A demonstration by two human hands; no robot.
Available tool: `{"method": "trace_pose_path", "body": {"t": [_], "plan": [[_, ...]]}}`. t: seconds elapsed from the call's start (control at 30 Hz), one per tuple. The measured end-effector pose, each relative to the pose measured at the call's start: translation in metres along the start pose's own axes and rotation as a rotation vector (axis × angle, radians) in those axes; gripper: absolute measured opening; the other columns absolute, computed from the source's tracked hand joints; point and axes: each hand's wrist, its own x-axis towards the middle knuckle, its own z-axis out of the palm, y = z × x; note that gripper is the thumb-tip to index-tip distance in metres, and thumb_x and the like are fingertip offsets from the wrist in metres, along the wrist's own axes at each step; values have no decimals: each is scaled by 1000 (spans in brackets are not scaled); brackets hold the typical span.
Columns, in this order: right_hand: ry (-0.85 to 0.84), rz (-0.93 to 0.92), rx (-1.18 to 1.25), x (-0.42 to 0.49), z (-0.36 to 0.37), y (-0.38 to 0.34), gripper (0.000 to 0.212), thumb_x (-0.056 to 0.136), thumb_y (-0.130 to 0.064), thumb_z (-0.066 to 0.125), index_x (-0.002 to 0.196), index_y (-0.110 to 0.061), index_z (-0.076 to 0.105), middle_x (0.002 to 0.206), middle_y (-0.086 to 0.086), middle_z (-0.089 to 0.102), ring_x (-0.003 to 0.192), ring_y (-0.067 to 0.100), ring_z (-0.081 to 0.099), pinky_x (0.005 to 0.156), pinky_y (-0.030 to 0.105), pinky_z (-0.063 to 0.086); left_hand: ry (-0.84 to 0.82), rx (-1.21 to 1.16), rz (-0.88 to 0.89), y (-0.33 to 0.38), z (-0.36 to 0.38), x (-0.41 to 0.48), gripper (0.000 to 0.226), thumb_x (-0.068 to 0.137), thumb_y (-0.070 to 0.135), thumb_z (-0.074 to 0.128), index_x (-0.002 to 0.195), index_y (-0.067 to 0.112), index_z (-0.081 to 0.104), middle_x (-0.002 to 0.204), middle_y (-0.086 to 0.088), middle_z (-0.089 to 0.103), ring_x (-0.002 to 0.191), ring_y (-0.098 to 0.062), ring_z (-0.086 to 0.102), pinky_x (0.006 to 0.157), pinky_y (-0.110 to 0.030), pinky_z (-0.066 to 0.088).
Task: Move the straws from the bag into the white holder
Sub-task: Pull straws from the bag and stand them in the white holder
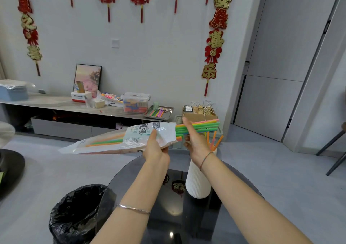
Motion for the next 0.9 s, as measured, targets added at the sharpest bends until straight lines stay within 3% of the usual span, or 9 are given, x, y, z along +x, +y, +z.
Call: {"method": "trace_pose_path", "body": {"t": [0.13, 0.27, 0.4, 0.5, 0.6, 0.67, 0.8, 0.83, 0.9], "plan": [[32, -63, 10, 4, 1, -4, 23, 87, -38, 59, 81, -19, 70, 80, -1, 65, 76, 13, 58, 71, 26, 45, 10, -2, -13, -4, 3, 3, 48, 90, 13, 61, 134, 2, 45, 131, -17, 58, 99, -28, 60, 86, -45, 52], [201, -129, 193, 13, -11, -21, 27, 87, -36, 58, 64, -24, 66, 76, -4, 61, 74, 11, 53, 79, 32, 41, 14, -20, -14, 0, 2, 7, 49, 89, 14, 62, 134, 4, 44, 131, -15, 58, 107, -30, 62, 86, -49, 52], [-23, -70, 245, 12, -4, -18, 23, 88, -32, 58, 68, -22, 63, 78, -5, 61, 71, 9, 55, 69, 25, 42, -8, 6, -40, -10, 6, 4, 48, 90, 15, 61, 133, 4, 46, 131, -15, 58, 111, -33, 61, 90, -53, 52], [-83, -60, 305, 12, 2, -18, 37, 94, -26, 50, 60, -16, 60, 73, -1, 68, 71, 11, 61, 71, 27, 47, 1, -12, -52, -15, 9, 3, 47, 89, 13, 62, 132, 4, 46, 131, -17, 58, 114, -33, 60, 99, -51, 47], [-14, -95, 496, 18, -5, -32, 38, 95, -24, 49, 58, -15, 47, 57, -1, 70, 64, 13, 66, 78, 32, 49, 6, -17, -33, -11, 7, 4, 46, 89, 14, 62, 131, 5, 45, 126, -14, 60, 92, -29, 66, 83, -48, 57], [-21, -76, 552, 20, -6, -38, 36, 93, -25, 52, 60, -16, 43, 48, -3, 64, 56, 12, 63, 72, 30, 52, -2, -8, -29, -11, 6, 5, 45, 90, 14, 62, 131, 6, 46, 122, -13, 62, 77, -23, 65, 68, -41, 58], [-16, -62, 560, 20, 0, -49, 46, 96, -30, 46, 54, -17, 31, 33, -8, 35, 37, 10, 41, 56, 27, 42, 14, 8, -67, -14, 3, 6, 49, 90, 14, 61, 134, 6, 42, 130, -17, 58, 103, -36, 65, 76, -54, 53], [13, -81, 557, 22, -1, -57, 47, 96, -31, 47, 54, -18, 31, 33, -8, 32, 37, 9, 36, 56, 26, 40, 29, 9, -61, -12, 0, 7, 51, 91, 14, 61, 136, 6, 39, 129, -17, 58, 98, -38, 68, 66, -53, 55], [60, -137, 536, 27, -7, -77, 47, 95, -31, 48, 53, -19, 32, 33, -7, 30, 37, 9, 32, 55, 25, 39, 64, -4, -30, -8, -8, 11, 52, 91, 12, 59, 137, 7, 36, 120, -16, 57, 63, -34, 72, 38, -42, 53]]}}
